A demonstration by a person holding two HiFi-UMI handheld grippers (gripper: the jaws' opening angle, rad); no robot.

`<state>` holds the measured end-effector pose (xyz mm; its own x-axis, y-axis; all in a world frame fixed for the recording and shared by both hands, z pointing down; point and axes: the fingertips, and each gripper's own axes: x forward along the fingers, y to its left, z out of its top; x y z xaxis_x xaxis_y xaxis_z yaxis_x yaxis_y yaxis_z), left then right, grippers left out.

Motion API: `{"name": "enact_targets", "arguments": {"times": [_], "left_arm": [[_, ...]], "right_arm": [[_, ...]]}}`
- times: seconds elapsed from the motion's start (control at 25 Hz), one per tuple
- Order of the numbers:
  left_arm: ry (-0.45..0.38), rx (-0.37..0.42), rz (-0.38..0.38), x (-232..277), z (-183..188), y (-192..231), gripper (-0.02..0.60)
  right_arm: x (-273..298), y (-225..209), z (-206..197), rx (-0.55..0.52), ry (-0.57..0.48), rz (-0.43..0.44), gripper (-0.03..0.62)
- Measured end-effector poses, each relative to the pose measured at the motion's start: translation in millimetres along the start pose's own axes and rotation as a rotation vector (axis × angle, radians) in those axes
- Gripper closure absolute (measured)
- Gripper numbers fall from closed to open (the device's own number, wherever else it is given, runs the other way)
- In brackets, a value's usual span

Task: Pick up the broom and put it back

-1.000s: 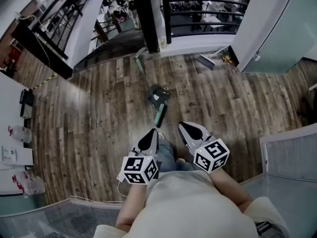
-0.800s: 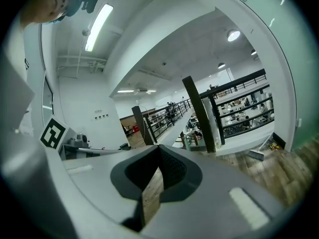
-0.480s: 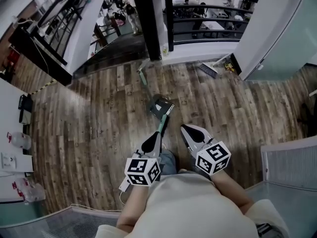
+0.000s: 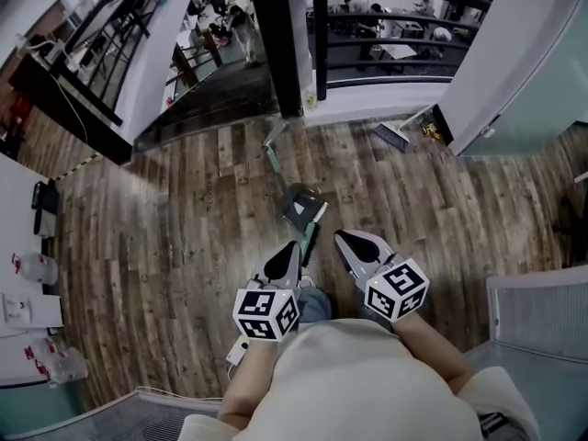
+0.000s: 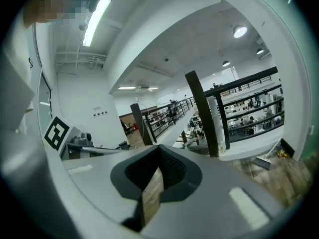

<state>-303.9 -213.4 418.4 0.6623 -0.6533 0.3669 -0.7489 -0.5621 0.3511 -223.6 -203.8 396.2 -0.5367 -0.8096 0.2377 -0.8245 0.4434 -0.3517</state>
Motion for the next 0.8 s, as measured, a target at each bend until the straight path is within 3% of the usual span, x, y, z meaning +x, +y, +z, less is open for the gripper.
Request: {"name": "enact_targets", "arguments": {"times": [0.8], "left_arm": [[0.035, 0.005, -0.036, 52, 45, 96, 0.577]], "right_arm": [[114, -25, 15, 0.04, 0.042, -0.026, 0.588]]}}
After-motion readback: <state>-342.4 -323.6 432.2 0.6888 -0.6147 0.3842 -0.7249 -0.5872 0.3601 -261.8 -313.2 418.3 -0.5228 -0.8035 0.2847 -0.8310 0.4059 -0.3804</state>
